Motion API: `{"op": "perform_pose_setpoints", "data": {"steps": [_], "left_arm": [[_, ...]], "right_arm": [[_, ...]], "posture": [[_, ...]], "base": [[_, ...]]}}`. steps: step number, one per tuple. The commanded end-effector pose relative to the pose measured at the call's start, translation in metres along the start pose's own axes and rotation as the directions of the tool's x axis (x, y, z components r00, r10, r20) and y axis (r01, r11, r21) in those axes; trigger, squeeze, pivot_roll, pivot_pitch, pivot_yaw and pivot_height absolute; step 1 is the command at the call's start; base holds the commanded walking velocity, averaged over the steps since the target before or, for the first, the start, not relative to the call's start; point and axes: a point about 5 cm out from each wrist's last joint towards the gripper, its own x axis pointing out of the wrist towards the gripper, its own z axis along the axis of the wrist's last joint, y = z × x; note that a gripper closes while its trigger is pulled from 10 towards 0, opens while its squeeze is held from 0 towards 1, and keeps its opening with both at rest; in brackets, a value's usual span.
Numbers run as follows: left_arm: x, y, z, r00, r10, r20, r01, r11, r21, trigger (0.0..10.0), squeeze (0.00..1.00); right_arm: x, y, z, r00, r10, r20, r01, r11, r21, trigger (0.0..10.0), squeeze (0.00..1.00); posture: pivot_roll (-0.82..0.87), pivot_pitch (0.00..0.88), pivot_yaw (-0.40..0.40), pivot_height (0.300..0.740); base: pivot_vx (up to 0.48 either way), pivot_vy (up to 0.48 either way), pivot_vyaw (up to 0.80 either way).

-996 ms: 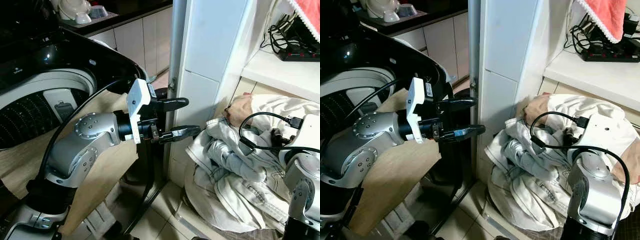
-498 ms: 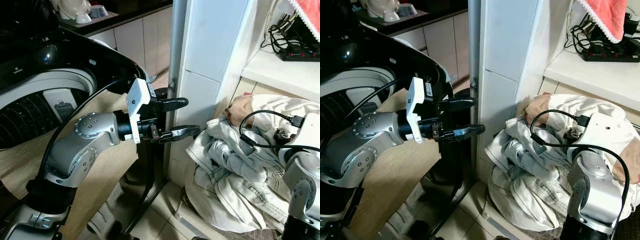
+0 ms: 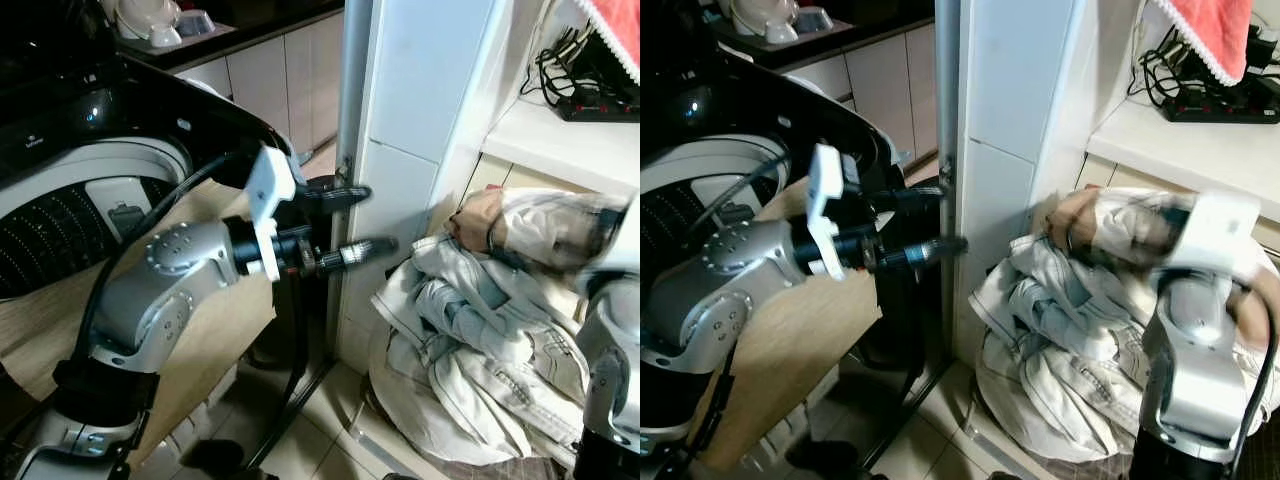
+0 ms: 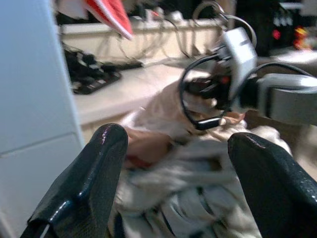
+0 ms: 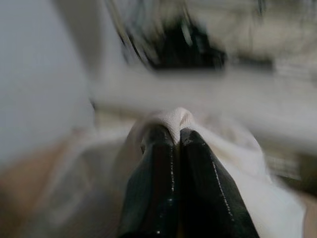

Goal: Clothes washing

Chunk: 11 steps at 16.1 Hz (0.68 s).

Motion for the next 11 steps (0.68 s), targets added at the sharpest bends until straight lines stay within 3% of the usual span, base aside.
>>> {"op": "perform_pose_setpoints", "data": {"steps": [1, 3, 5, 7, 8, 9, 10, 11], "left_arm": [[-0.001, 0.007, 0.006, 0.999, 0.047, 0.015, -0.047, 0.999, 0.011, 10.0, 0.00], [0.000, 0.018, 0.013, 0.989, 0.133, 0.064, -0.135, 0.991, 0.026, 10.0, 0.00], [-0.002, 0.028, 0.019, 0.968, 0.221, 0.117, -0.224, 0.974, 0.018, 10.0, 0.00], [-0.004, 0.040, 0.027, 0.928, 0.330, 0.175, -0.336, 0.942, 0.005, 10.0, 0.00], [-0.004, 0.039, 0.033, 0.926, 0.316, 0.208, -0.317, 0.948, -0.027, 10.0, 1.00], [-0.001, 0.035, 0.037, 0.930, 0.282, 0.237, -0.280, 0.959, -0.046, 10.0, 1.00], [0.001, 0.033, 0.038, 0.932, 0.266, 0.245, -0.262, 0.964, -0.050, 10.0, 1.00], [0.003, 0.029, 0.039, 0.937, 0.240, 0.255, -0.236, 0.971, -0.046, 10.0, 1.00]], "right_arm": [[-0.003, 0.012, 0.021, 0.989, 0.063, 0.132, -0.061, 0.998, -0.017, 0.0, 0.00], [-0.010, 0.028, 0.045, 0.943, 0.173, 0.285, -0.159, 0.985, -0.071, 0.0, 0.00], [-0.019, 0.051, 0.062, 0.876, 0.336, 0.346, -0.359, 0.933, 0.002, 0.0, 0.00], [-0.032, 0.074, 0.077, 0.770, 0.509, 0.385, -0.594, 0.792, 0.140, 0.0, 0.00], [-0.037, 0.080, 0.084, 0.723, 0.550, 0.418, -0.666, 0.714, 0.213, 0.0, 0.00], [-0.040, 0.085, 0.087, 0.684, 0.583, 0.439, -0.720, 0.638, 0.273, 0.0, 0.00], [-0.041, 0.086, 0.087, 0.670, 0.594, 0.445, -0.736, 0.612, 0.291, 0.0, 0.00], [-0.043, 0.089, 0.088, 0.633, 0.628, 0.453, -0.773, 0.544, 0.327, 0.0, 0.00]], "posture": [[-0.13, 0.000, 0.011, 0.740], [-0.13, 0.000, 0.010, 0.740], [-0.13, 0.000, 0.011, 0.740], [-0.13, 0.000, 0.008, 0.740], [-0.13, 0.000, 0.008, 0.740], [-0.12, 0.000, 0.005, 0.740], [-0.12, 0.000, 0.005, 0.740], [-0.12, 0.000, 0.005, 0.740]], "base": [[0.000, 0.000, 0.00], [0.000, 0.000, 0.00], [0.000, 0.000, 0.00], [0.000, 0.000, 0.00], [0.000, 0.000, 0.00], [0.000, 0.000, 0.00], [0.000, 0.000, 0.00], [0.000, 0.000, 0.00]]}}
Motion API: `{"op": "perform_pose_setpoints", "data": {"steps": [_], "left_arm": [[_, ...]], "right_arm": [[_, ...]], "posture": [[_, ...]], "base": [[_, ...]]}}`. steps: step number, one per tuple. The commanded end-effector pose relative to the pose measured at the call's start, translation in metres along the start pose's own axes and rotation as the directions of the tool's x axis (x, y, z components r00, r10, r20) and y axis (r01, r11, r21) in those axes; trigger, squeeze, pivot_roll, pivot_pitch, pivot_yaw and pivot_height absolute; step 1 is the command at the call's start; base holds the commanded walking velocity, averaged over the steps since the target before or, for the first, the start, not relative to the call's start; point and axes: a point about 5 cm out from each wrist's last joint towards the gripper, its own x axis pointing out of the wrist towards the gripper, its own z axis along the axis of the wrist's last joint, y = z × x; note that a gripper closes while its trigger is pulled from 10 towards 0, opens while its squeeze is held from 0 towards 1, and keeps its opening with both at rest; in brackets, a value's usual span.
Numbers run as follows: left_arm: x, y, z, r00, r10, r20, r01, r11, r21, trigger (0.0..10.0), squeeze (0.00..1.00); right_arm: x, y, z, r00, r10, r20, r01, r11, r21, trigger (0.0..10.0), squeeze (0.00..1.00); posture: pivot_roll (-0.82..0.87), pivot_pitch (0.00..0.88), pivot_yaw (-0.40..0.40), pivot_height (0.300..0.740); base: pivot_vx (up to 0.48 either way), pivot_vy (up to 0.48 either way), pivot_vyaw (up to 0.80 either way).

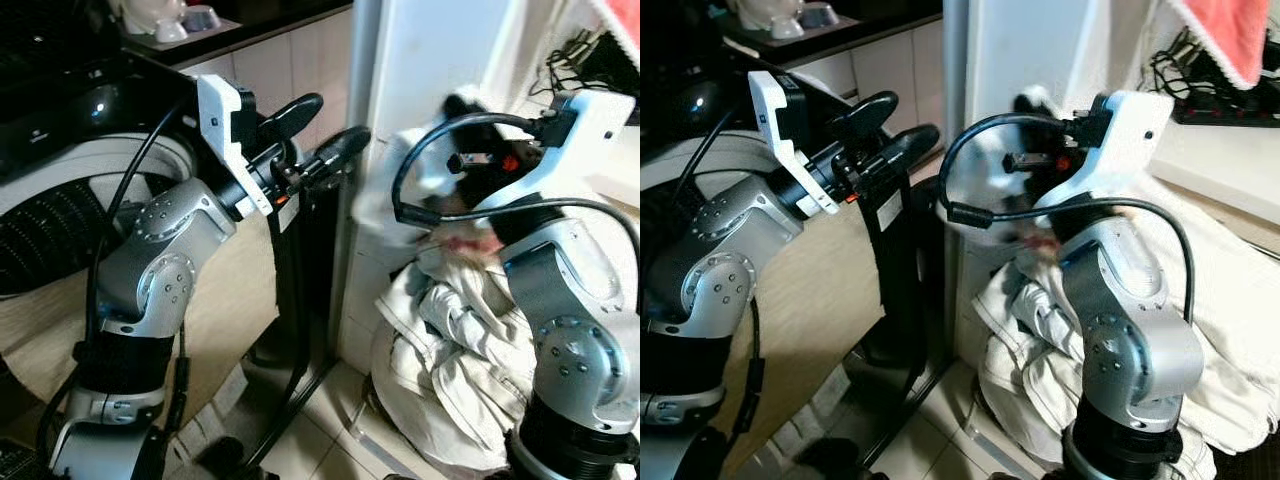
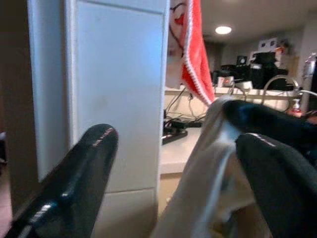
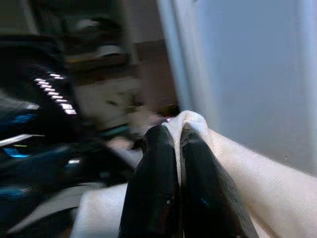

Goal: Clothes washing

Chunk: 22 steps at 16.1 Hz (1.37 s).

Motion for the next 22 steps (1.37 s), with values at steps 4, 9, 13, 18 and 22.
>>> {"op": "perform_pose_setpoints", "data": {"steps": [4, 9, 13, 18, 22], "left_arm": [[0.009, -0.025, 0.000, 0.990, -0.138, 0.038, 0.140, 0.988, -0.061, 10.0, 1.00], [0.018, -0.043, -0.007, 0.971, -0.234, 0.046, 0.239, 0.958, -0.158, 10.0, 1.00], [0.020, -0.041, -0.024, 0.982, -0.183, -0.041, 0.180, 0.981, -0.079, 10.0, 0.98], [0.024, -0.040, -0.031, 0.988, -0.154, -0.033, 0.151, 0.986, -0.076, 2.6, 0.00], [0.026, -0.042, -0.029, 0.986, -0.164, 0.013, 0.164, 0.982, -0.093, 0.0, 0.00]], "right_arm": [[0.001, 0.022, 0.022, 0.972, 0.209, 0.109, -0.232, 0.932, 0.278, 0.0, 0.00], [0.000, 0.019, 0.022, 0.970, 0.234, 0.061, -0.241, 0.913, 0.330, 0.0, 0.00], [-0.002, 0.022, 0.025, 0.963, 0.261, 0.060, -0.265, 0.899, 0.349, 0.0, 0.00], [-0.006, 0.026, 0.026, 0.956, 0.285, 0.066, -0.288, 0.880, 0.377, 0.0, 0.00], [-0.007, 0.027, 0.026, 0.955, 0.290, 0.054, -0.288, 0.877, 0.383, 0.0, 0.00]], "posture": [[-0.12, 0.000, 0.002, 0.740], [-0.12, 0.000, -0.001, 0.740], [-0.13, 0.000, 0.003, 0.740], [-0.13, 0.000, 0.008, 0.740], [-0.13, 0.000, 0.008, 0.740]], "base": [[0.000, 0.000, 0.00], [0.000, 0.000, 0.00], [0.000, 0.000, 0.00], [0.000, 0.000, 0.00], [0.000, 0.000, 0.00]]}}
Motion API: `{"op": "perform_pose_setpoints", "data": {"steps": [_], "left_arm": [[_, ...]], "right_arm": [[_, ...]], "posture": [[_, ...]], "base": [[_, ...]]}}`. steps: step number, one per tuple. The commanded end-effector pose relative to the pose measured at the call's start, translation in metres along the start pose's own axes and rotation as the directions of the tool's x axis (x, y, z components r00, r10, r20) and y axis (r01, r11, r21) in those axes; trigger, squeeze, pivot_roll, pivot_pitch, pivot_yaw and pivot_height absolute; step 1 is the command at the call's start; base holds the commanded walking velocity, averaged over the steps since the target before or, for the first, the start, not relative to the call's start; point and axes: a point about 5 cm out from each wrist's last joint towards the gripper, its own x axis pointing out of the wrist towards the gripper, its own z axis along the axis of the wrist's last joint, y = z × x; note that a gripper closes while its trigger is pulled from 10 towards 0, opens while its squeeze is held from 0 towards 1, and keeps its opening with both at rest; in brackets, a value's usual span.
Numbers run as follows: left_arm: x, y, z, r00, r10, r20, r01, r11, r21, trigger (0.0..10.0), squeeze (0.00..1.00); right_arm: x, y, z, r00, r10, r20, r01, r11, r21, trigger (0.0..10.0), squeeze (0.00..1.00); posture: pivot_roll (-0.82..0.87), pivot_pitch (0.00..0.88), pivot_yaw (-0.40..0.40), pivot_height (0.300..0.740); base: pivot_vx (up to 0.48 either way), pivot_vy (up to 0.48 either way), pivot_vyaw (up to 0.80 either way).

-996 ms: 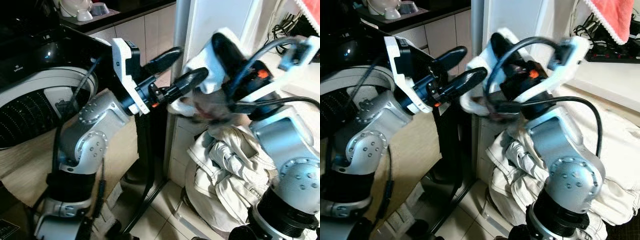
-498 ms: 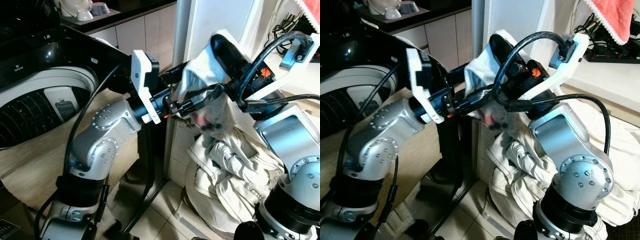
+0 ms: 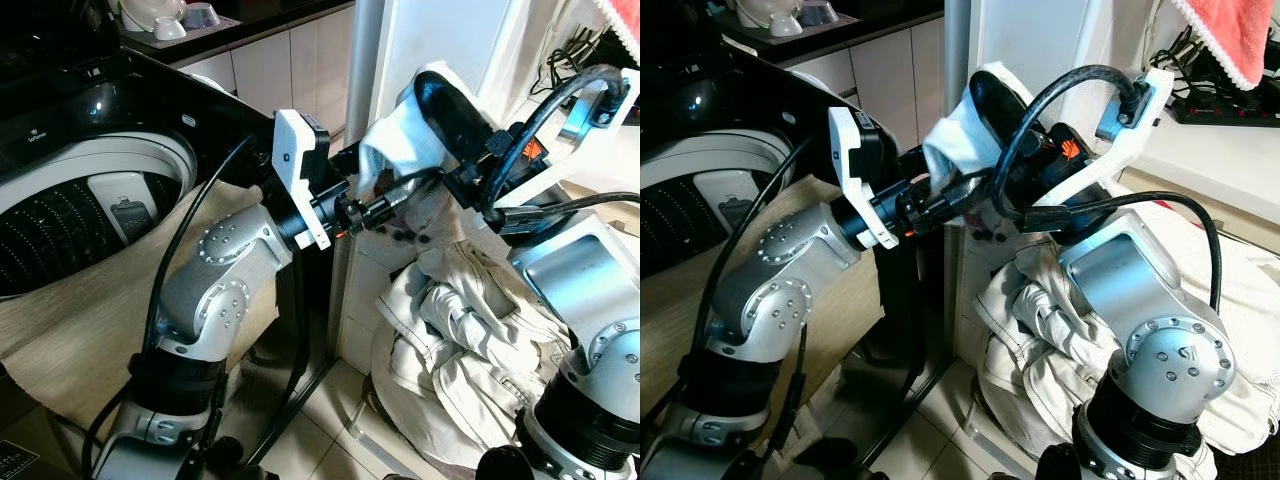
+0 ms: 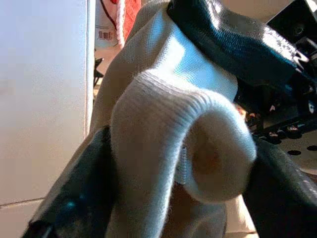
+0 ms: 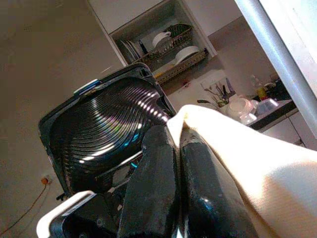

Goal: Clothes washing

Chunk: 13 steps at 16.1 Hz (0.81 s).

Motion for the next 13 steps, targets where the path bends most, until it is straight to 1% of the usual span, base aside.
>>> {"op": "perform_pose_setpoints", "data": {"steps": [1, 3, 13], "left_arm": [[-0.0002, 0.0010, 0.0008, 1.000, -0.002, 0.013, 0.002, 1.000, -0.003, 0.0, 0.00], [-0.0026, 0.0024, 0.0045, 0.999, -0.003, 0.039, 0.004, 1.000, -0.017, 0.0, 0.00], [-0.0035, -0.0004, 0.0052, 0.998, -0.033, 0.052, 0.034, 0.999, -0.033, 0.0, 0.00]], "right_arm": [[0.0000, 0.0090, 0.0009, 0.999, 0.038, 0.004, -0.038, 0.999, -0.012, 0.0, 0.00], [0.0000, 0.0089, 0.0007, 0.999, 0.034, 0.003, -0.034, 0.999, -0.010, 0.0, 0.00], [-0.0003, 0.0088, 0.0011, 1.000, 0.029, -0.001, -0.029, 1.000, -0.003, 0.0, 0.00]], "posture": [[-0.13, 0.000, 0.008, 0.740], [-0.12, 0.000, 0.006, 0.740], [-0.12, 0.000, 0.003, 0.740]], "base": [[0.000, 0.000, 0.00], [0.000, 0.000, 0.00], [0.000, 0.000, 0.00]]}}
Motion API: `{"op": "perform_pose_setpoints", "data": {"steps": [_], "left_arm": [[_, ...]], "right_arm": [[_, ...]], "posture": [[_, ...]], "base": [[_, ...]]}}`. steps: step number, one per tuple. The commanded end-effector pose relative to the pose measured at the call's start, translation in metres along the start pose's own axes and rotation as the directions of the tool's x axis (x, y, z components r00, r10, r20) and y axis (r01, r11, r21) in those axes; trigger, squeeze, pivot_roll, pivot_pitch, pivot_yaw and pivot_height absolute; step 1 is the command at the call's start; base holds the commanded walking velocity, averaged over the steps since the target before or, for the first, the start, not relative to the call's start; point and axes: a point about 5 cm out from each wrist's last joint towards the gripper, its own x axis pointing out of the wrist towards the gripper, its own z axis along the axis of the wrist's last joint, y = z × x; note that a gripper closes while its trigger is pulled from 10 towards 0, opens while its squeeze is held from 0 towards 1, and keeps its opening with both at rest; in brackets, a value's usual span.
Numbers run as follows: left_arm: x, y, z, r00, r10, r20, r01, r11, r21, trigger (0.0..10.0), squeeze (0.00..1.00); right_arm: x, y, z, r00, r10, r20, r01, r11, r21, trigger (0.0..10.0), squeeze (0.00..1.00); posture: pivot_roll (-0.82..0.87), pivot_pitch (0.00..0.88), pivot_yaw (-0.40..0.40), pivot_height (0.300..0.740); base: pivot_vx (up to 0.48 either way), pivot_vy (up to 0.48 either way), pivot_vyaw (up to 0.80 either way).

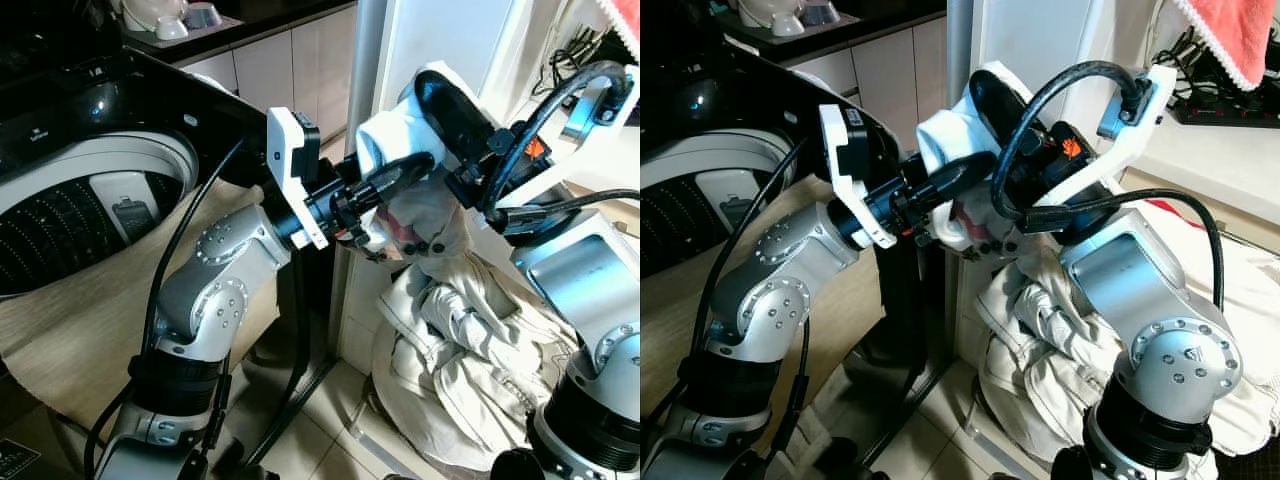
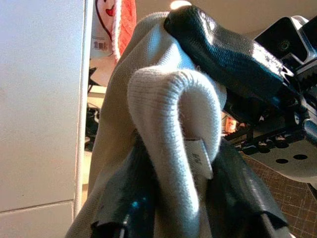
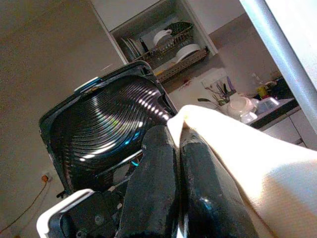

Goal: Clothes washing

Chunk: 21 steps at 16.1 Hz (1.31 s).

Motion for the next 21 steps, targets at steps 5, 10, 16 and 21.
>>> {"op": "perform_pose_setpoints", "data": {"steps": [5, 10, 16, 21], "left_arm": [[-0.002, 0.003, 0.003, 1.000, 0.018, 0.012, -0.018, 1.000, 0.024, 0.0, 0.00], [-0.004, 0.018, 0.005, 0.991, 0.131, 0.003, -0.130, 0.988, 0.082, 0.0, 0.00], [-0.029, 0.091, 0.079, 0.783, 0.588, 0.204, -0.605, 0.643, 0.470, 0.0, 0.00], [-0.088, 0.077, 0.273, 0.393, 0.379, 0.838, -0.761, -0.378, 0.527, 0.0, 0.00]], "right_arm": [[-0.001, 0.002, 0.000, 1.000, 0.011, -0.004, -0.011, 1.000, -0.021, 0.0, 0.00], [-0.001, 0.005, -0.002, 1.000, 0.027, -0.013, -0.028, 0.997, -0.072, 10.0, 1.00], [-0.004, 0.002, -0.007, 0.998, -0.012, -0.068, -0.001, 0.984, -0.181, 10.0, 0.00], [-0.005, 0.002, -0.010, 0.997, -0.016, -0.073, 0.000, 0.977, -0.213, 10.0, 0.00]], "posture": [[-0.12, 0.000, 0.006, 0.740], [-0.12, 0.000, 0.008, 0.740], [-0.12, 0.000, 0.018, 0.740], [-0.10, 0.000, 0.018, 0.740]], "base": [[0.000, 0.000, 0.00], [0.000, 0.000, 0.00], [0.000, 0.000, 0.00], [0.000, 0.000, 0.00]]}}
